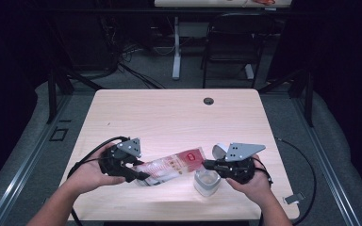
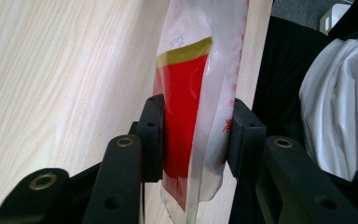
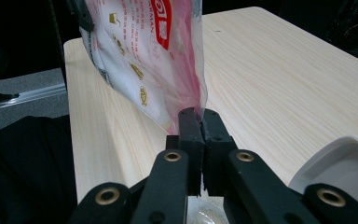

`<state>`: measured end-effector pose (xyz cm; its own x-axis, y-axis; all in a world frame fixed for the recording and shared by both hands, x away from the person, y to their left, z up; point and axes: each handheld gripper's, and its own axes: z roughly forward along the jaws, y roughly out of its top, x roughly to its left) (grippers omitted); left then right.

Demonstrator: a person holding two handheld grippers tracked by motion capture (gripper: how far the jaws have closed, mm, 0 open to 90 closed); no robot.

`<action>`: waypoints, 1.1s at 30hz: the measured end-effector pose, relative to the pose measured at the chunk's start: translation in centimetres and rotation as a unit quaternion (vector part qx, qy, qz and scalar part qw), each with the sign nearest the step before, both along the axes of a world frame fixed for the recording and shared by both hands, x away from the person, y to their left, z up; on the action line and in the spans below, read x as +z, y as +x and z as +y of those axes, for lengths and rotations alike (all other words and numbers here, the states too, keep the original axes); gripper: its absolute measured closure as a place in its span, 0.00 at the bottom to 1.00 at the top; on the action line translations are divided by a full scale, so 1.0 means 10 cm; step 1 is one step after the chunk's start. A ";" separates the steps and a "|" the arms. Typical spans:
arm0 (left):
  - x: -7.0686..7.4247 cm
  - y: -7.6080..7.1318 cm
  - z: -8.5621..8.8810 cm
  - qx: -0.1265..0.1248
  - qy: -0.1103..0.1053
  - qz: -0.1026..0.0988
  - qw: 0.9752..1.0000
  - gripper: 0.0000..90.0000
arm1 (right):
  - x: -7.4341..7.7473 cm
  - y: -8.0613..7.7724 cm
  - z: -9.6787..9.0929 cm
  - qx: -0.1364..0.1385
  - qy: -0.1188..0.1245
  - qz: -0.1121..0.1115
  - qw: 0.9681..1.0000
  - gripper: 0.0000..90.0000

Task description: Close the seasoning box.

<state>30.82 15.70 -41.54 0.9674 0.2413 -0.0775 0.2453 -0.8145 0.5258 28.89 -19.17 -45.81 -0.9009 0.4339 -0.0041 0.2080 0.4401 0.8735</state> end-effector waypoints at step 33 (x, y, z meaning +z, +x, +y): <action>0.16 0.01 -0.03 -0.007 -0.005 -0.004 1.000 0.72 | -0.07 0.01 -0.02 -0.003 -0.006 0.009 1.000 1.00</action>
<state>30.95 15.39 -39.96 0.9712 0.2272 -0.0717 0.2296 -0.8125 0.5359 28.98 -19.35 -46.49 -0.8980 0.4400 0.0073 0.2270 0.4488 0.8643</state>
